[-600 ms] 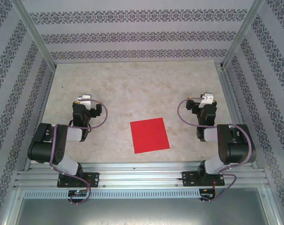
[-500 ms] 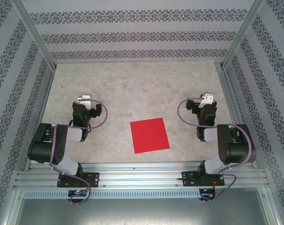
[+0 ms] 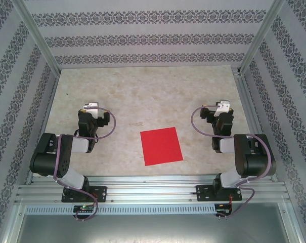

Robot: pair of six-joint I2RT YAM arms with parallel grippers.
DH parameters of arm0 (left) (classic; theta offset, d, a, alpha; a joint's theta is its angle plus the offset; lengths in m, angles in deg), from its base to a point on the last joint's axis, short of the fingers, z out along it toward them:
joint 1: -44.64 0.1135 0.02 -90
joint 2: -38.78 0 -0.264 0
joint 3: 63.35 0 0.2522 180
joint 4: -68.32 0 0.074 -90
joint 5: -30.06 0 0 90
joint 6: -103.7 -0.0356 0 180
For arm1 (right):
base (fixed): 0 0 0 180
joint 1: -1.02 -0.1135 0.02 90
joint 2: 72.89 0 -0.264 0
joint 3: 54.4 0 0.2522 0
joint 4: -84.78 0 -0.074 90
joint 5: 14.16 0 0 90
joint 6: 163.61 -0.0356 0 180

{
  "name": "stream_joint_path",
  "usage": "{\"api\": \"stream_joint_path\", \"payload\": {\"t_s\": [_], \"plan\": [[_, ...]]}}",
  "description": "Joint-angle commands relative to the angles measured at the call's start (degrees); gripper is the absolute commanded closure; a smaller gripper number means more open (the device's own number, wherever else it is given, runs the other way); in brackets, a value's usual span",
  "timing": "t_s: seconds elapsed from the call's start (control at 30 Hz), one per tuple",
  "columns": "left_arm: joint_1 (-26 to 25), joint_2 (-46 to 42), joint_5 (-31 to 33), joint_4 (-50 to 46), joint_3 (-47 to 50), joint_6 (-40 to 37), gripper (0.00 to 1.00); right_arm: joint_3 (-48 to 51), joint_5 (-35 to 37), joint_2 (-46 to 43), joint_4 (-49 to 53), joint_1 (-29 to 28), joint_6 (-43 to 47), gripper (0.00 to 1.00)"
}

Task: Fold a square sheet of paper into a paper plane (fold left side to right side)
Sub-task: Pick up the square sheet of paper from the bottom-center of the table.

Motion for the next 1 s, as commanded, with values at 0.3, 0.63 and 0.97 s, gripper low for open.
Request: {"api": "stream_joint_path", "payload": {"t_s": [0.3, 0.63, 0.97], "plan": [[-0.2, -20.9, -13.5, -45.0, -16.6, 18.0, 0.00, -10.2, 1.7, -24.0, 41.3, 0.0, -7.9, 0.02], [-16.8, -18.9, -32.2, -59.4, -23.1, 21.9, 0.00, -18.2, -1.5, -26.9, 72.7, -7.8, -24.6, 0.02], [-32.9, -5.6, -37.5, -63.9, -26.3, 20.9, 0.02, -26.4, -2.3, -7.9, 82.5, -28.3, -33.7, 0.02]]}}
